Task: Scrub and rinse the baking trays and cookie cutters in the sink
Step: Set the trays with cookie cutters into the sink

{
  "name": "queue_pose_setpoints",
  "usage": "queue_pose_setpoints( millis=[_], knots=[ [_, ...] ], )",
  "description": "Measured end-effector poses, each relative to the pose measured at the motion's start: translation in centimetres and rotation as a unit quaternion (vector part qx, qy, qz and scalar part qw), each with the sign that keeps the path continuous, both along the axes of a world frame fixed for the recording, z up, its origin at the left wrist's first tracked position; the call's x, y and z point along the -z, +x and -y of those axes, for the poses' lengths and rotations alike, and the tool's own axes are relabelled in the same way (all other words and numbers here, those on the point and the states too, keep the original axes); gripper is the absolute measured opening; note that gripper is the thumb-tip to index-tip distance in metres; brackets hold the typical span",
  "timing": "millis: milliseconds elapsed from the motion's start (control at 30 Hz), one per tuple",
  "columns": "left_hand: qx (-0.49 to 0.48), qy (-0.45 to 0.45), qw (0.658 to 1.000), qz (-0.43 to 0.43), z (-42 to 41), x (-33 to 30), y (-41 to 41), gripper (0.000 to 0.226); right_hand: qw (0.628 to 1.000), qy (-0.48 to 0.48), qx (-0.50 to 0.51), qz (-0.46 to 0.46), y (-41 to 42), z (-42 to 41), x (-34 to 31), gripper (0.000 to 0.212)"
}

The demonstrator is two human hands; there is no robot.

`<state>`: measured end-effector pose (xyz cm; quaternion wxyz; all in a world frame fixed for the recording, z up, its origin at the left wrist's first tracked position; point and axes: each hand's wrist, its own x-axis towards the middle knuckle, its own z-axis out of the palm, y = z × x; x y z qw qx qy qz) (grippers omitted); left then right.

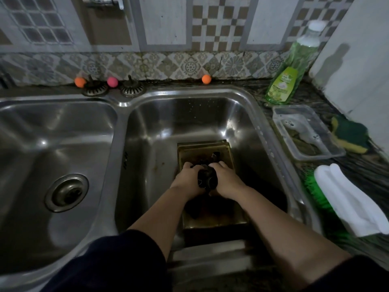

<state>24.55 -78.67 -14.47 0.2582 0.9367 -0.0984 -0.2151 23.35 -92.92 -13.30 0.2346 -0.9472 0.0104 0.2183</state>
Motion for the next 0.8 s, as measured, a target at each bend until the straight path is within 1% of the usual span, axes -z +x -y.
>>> queue_pose_setpoints(
  millis=[100, 167, 267, 367, 433, 500, 567, 600, 700, 800],
  knots=[
    [-0.026, -0.045, 0.998, 0.021, -1.3, -1.2, -0.1, 0.060, 0.999, 0.022, -0.007, 0.042, 0.0, -0.7, -1.0, 0.075],
    [-0.047, -0.055, 0.996, 0.045, -2.5, -2.5, -0.1, 0.056, 0.997, 0.035, -0.019, 0.069, 0.4, -1.7, -2.1, 0.071],
    [-0.082, -0.034, 0.993, 0.075, -4.6, -4.6, -0.1, 0.057, 0.993, 0.047, -0.057, 0.094, 1.3, -3.7, -3.7, 0.072],
    [-0.121, -0.011, 0.989, 0.086, -6.8, -5.7, -0.1, 0.064, 0.989, 0.067, -0.081, 0.107, 2.3, -6.0, -4.7, 0.065],
    [-0.141, 0.003, 0.987, 0.082, -8.1, -5.7, 0.0, 0.065, 0.988, 0.081, -0.083, 0.099, 2.9, -7.7, -4.7, 0.063],
    [-0.157, 0.035, 0.985, 0.068, -9.0, -5.2, 0.2, 0.064, 0.989, 0.092, -0.084, 0.081, 3.3, -9.3, -4.0, 0.066],
    [-0.173, 0.071, 0.981, 0.045, -9.4, -4.6, 0.5, 0.061, 0.989, 0.104, -0.084, 0.057, 3.5, -10.4, -3.0, 0.068],
    [-0.178, 0.083, 0.980, 0.034, -9.5, -4.2, 0.5, 0.058, 0.989, 0.113, -0.083, 0.046, 3.5, -10.8, -2.5, 0.064],
    [-0.166, 0.079, 0.983, 0.007, -9.4, -3.4, 0.7, 0.047, 0.987, 0.135, -0.085, 0.021, 3.7, -11.2, -1.3, 0.056],
    [-0.159, 0.071, 0.985, -0.008, -9.4, -2.7, 0.7, 0.038, 0.987, 0.149, -0.058, 0.002, 3.5, -10.9, -0.7, 0.049]
  ],
)
